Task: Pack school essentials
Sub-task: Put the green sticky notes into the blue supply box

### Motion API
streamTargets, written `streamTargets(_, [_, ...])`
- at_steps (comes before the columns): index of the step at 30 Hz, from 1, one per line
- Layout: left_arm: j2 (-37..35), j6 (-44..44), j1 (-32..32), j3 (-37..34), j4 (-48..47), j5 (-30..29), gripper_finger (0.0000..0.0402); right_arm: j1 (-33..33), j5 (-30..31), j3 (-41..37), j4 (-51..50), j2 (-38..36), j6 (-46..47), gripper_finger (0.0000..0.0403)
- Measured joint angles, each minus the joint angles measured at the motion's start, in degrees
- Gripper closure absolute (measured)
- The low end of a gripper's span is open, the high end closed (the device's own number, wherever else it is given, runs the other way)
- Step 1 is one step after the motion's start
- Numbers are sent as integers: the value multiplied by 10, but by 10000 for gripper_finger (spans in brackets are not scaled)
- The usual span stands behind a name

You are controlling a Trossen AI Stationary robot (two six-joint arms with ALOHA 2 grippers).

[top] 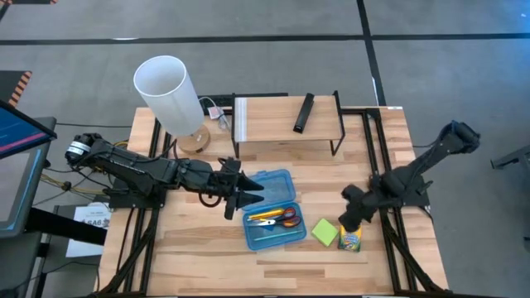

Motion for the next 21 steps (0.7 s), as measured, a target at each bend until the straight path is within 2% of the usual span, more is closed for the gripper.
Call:
streamTargets(3, [0,-5,0,0,0,21,214,37,10,-36,67,0,74,137])
streamTargets(5, [0,-5,0,0,0,31,214,56,43,-51,103,0,87,137])
streamTargets(8, [0,-5,0,0,-2,33,214,70,116,-57,143,0,65,137])
streamTargets(11, [0,-4,0,0,-2,38,214,64,174,-57,183,2,2,137])
streamTargets(15, [0,0,0,0,-3,51,214,42,180,-57,250,37,-83,137])
streamTargets(17, [0,0,0,0,-6,52,214,31,164,-51,292,66,-124,137])
streamTargets(21, [0,-4,0,0,-7,52,214,13,139,11,264,137,-186,142])
